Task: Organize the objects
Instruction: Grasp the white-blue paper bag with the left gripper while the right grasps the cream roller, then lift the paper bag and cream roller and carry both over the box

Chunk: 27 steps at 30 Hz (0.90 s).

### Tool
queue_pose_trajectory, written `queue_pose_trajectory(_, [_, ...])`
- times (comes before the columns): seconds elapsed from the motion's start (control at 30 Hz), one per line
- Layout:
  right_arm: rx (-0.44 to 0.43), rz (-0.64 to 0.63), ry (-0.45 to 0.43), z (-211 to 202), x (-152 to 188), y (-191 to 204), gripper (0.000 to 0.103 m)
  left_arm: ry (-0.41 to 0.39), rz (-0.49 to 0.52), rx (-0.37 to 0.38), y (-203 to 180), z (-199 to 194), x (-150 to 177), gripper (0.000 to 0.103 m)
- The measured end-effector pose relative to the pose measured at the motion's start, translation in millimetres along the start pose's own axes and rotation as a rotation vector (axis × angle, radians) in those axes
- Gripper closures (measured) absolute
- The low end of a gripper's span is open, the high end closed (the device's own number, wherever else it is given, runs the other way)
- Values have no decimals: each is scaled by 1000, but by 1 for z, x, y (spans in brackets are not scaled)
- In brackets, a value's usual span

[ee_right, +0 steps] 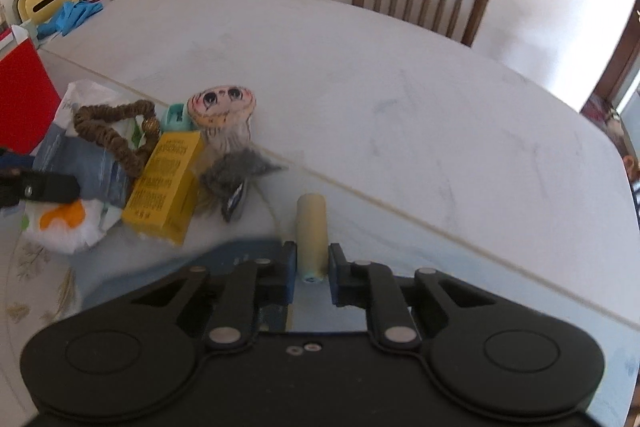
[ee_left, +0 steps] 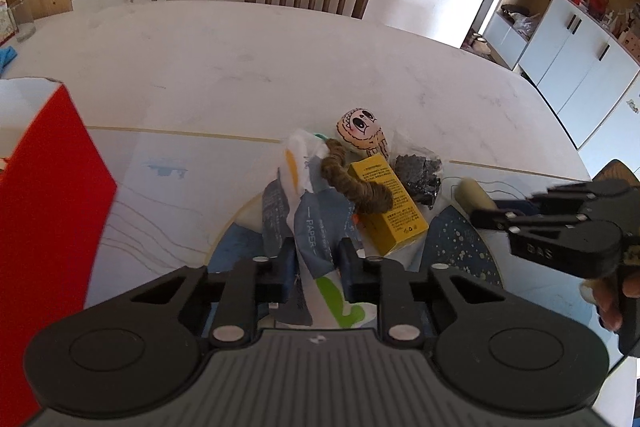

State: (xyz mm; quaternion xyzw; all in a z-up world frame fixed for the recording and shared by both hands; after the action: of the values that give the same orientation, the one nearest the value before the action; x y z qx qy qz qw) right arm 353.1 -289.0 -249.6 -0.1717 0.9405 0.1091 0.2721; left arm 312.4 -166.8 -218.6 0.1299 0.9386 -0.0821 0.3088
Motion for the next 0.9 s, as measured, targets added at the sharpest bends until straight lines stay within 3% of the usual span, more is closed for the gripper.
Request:
queue_pose_trajectory(0.37, [-62, 117, 8, -51, 30, 22, 89, -17, 40, -19, 14, -33, 24, 89])
queue_pose_trajectory(0.9, [-176, 116, -51, -116, 20, 119, 89, -13, 54, 12, 48, -101, 47, 89])
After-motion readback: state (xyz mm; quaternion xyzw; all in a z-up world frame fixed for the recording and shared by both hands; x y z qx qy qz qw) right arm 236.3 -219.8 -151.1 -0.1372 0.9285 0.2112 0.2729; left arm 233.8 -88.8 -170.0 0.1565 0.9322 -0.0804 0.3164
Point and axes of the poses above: each gripper's, at about its wrist camera, not at the fingertips, and z roughly the way its jaws point, y to its left, x to its underside, the point moved 10 cm from there along z, roughly the way its jaws point, and after that the axes turned 11 degrees about z, right-handed, at the moved point
